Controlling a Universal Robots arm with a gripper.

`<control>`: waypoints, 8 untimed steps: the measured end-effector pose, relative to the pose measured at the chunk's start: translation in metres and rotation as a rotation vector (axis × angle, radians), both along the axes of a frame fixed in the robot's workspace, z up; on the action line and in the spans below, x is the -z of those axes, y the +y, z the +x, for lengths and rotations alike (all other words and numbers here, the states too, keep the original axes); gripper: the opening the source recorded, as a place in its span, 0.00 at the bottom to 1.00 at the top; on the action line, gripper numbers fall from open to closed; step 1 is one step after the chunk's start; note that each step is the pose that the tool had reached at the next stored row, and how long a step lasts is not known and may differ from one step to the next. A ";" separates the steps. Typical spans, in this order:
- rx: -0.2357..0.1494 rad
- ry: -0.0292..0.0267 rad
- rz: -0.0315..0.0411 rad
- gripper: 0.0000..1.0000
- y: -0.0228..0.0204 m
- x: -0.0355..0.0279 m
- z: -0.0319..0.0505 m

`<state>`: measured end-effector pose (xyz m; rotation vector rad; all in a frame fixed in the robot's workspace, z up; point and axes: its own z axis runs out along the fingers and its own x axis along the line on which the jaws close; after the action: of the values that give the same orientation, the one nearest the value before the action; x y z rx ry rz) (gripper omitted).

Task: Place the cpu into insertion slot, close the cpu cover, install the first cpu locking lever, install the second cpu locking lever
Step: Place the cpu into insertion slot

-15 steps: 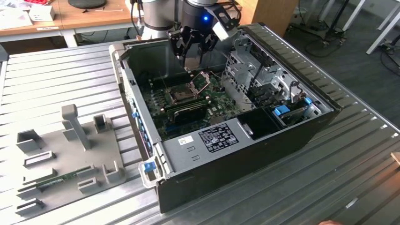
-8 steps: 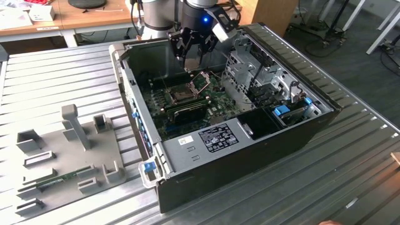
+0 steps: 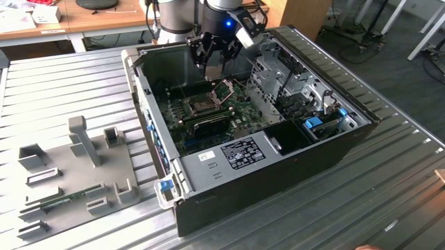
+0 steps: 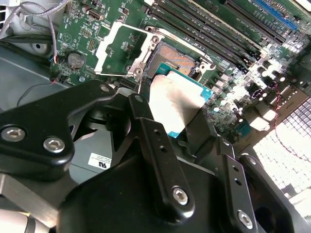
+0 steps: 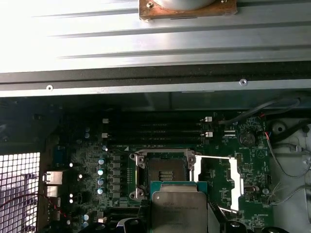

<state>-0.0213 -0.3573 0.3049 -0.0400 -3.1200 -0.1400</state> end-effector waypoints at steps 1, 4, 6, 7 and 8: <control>0.000 0.0000 0.0000 0.54 0.0000 0.0000 0.0000; 0.000 -0.0001 0.0002 0.54 0.0000 0.0006 0.0000; 0.000 0.0000 0.0000 0.54 0.0000 0.0010 0.0000; 0.000 0.0000 -0.0001 0.54 0.0000 0.0011 0.0000; 0.000 0.0000 0.0000 0.54 0.0000 0.0019 0.0000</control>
<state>-0.0213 -0.3573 0.3031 -0.0400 -3.1200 -0.1399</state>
